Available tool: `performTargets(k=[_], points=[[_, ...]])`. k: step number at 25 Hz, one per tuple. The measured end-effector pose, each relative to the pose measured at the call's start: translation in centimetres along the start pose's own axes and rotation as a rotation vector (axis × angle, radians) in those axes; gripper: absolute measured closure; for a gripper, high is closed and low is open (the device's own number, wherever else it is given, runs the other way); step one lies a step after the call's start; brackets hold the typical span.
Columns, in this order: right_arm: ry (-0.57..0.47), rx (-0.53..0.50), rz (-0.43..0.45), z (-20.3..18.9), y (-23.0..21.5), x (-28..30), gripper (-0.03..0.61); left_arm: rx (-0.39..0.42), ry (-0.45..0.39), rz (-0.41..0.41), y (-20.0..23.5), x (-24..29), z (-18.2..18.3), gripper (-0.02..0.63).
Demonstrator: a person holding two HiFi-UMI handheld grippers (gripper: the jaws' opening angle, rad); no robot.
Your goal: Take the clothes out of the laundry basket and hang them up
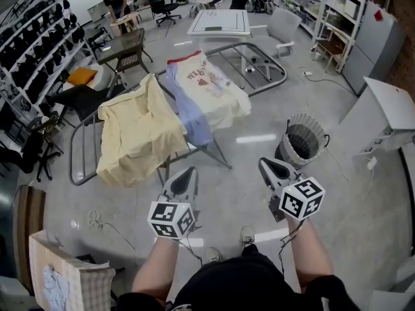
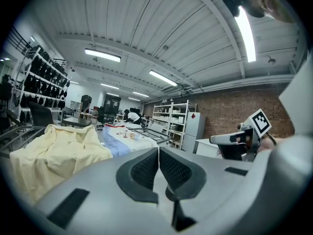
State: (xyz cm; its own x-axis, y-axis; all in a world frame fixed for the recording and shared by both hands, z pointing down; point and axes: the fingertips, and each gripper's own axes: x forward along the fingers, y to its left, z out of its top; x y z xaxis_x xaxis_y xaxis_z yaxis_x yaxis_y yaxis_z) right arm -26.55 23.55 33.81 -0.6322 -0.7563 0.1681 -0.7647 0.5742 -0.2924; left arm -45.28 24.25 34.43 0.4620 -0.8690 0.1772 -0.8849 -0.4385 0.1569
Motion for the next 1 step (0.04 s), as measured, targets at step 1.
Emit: performTargets(k=[1], points=[[0.000,0.000,0.000,-0.01,-0.03,0.04,0.574,0.000,0.000,0.000,0.02,0.06,-0.01,0.604]])
